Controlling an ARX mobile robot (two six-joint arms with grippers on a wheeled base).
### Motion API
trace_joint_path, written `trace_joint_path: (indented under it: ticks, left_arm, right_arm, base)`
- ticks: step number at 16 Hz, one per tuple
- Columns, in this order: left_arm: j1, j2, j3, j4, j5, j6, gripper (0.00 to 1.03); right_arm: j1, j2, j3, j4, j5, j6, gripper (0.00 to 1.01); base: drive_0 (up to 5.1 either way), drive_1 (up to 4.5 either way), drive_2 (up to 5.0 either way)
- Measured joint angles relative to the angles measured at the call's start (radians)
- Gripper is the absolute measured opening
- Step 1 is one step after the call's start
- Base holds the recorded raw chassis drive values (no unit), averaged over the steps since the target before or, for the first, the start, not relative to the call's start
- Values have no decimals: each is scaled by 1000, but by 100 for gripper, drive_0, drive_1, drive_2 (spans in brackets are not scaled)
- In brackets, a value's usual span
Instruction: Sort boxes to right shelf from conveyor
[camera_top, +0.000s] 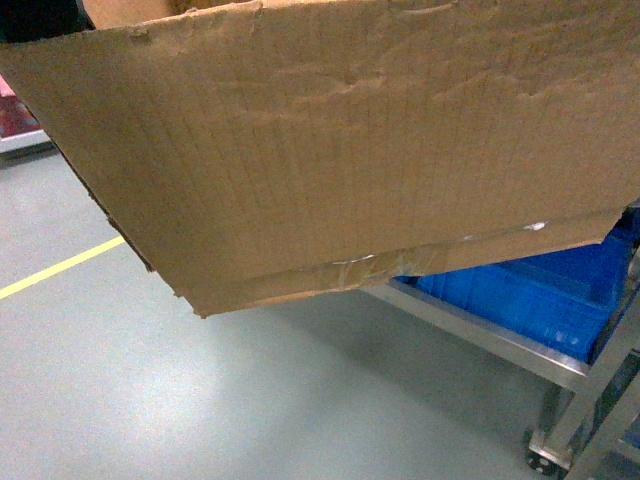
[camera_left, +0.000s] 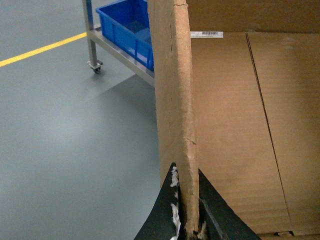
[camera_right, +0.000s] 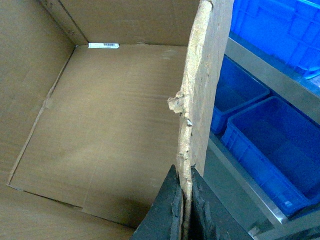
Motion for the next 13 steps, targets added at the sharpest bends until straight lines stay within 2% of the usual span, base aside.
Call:
trace_joint_path:
  ticks: [1, 7, 13]
  left_arm:
    - [0, 0, 0, 0, 0, 0, 2]
    - [-2, -2, 0, 0, -1, 0, 2]
    - [1, 4, 0, -2, 2, 0, 2]
  right_arm:
    - [0, 0, 0, 0, 0, 0, 2]
    - [0, -2, 0, 1, 0, 0, 2]
    - [0, 6, 0, 0, 0, 0, 2]
  base:
    - [-129, -129, -129]
    - [-144, 278, -566]
    - [-146, -128, -164]
